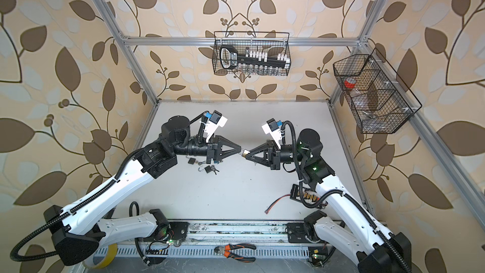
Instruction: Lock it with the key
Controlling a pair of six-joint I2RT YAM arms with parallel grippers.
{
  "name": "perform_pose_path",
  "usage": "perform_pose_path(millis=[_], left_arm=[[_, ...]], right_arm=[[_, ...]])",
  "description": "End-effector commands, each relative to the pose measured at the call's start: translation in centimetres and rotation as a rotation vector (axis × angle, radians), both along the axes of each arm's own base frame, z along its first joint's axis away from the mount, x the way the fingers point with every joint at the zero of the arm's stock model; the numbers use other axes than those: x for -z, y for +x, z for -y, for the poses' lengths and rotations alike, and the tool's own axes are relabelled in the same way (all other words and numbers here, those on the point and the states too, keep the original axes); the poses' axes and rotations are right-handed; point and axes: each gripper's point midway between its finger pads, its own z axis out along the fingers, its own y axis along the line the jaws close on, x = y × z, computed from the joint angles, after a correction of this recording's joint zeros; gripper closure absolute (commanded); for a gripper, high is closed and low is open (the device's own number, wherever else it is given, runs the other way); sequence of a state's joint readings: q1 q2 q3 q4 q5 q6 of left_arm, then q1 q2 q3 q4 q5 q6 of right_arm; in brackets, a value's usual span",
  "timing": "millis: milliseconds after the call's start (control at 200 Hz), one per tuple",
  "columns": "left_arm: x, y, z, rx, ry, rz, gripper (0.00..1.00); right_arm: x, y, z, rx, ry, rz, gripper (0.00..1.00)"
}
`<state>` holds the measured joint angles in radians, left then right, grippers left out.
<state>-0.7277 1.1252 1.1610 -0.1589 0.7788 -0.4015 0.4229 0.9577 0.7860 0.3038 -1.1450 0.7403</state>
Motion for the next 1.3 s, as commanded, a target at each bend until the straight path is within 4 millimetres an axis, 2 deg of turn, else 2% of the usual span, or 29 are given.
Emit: perform_pose_path(millis=[0,305,420,535,565,605,640,660,720,905,1020,1160,1295], left_arm=[[2.0,-1.6,1.3,0.076,0.028,-0.050,1.00],[4.2,-3.3,2.5,0.122,0.086,-0.088,1.00],[3.6,-2.5,1.6,0.041,0.092,-0.055,1.00],[1.8,-0.8,-0.3,-0.073,0.060,-0.019,1.00],[1.3,-0.4,-0.7,-0.093,0.048,-0.019,1.00],[0.7,-0.2,-1.1,-0.108,0.033,-0.014,1.00],[0.1,-0.1,-1.2,-0.119,0.025,-0.007,1.00],[-0.1,-0.1,-1.3,-0.121,0.023,-0.004,1.00],[-0.7,-0.1,-1.4,-0.126,0.016,0.003,1.00],[-1.9,0.6,-2.2,-0.201,0.020,0.027,1.00],[-1.8,1.8,-2.8,-0.278,0.048,0.026,1.00],[-1.8,3.2,-3.6,-0.387,0.058,-0.013,1.00],[-2.2,3.3,-3.6,-0.395,0.038,-0.025,1.00]], right_arm=[[-3.6,0.4,0.0,0.039,0.064,0.112,1.00],[-5.6,1.0,-0.1,0.061,0.098,0.154,1.00],[-5.2,1.0,0.1,0.074,0.087,0.164,1.00],[-3.9,1.0,0.6,0.116,0.050,0.192,1.00],[-3.5,0.9,0.7,0.129,0.035,0.199,0.88],[-3.0,0.9,1.0,0.154,0.018,0.223,0.65],[-2.6,1.0,1.2,0.186,0.006,0.232,0.52],[-2.3,1.1,1.4,0.205,-0.003,0.246,0.40],[-1.8,1.3,1.8,0.249,-0.024,0.269,0.31],[1.0,3.3,3.6,0.442,-0.160,0.323,0.31],[2.8,4.3,4.6,0.538,-0.219,0.339,0.31],[4.0,4.3,4.5,0.596,-0.235,0.378,0.32],[4.2,3.9,3.7,0.615,-0.209,0.425,0.34]])
